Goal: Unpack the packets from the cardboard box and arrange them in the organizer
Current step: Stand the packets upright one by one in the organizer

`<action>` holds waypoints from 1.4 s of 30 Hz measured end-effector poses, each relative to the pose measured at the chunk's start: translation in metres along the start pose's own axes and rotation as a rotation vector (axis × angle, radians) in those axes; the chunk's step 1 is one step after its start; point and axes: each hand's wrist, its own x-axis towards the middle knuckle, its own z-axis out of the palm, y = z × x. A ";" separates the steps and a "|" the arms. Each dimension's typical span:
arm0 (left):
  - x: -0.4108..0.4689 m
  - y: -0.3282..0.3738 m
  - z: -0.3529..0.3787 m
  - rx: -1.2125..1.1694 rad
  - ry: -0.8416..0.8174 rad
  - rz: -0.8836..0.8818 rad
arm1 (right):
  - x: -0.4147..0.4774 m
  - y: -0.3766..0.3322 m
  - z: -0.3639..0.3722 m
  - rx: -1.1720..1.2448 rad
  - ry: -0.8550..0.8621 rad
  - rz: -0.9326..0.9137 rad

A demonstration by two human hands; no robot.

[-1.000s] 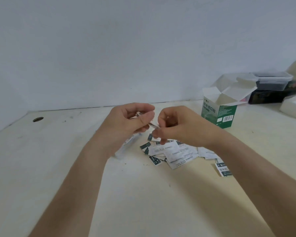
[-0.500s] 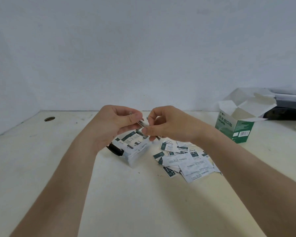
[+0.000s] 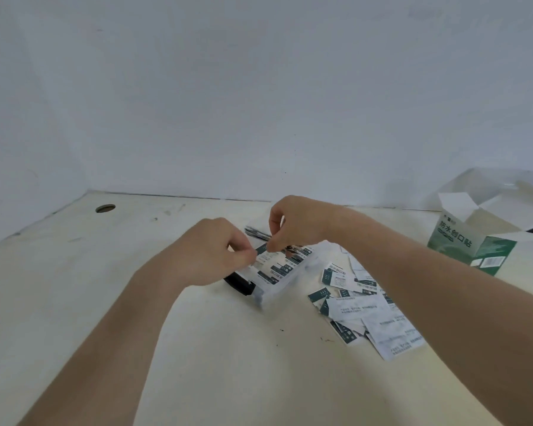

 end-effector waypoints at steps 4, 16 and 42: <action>0.005 -0.004 -0.001 0.142 -0.123 -0.018 | 0.012 -0.005 0.011 -0.090 -0.070 0.035; 0.012 0.005 -0.006 0.246 -0.228 -0.024 | 0.022 0.000 0.025 -0.120 -0.115 0.096; 0.045 0.033 0.018 0.356 -0.178 0.098 | -0.047 0.021 -0.028 0.077 0.250 0.003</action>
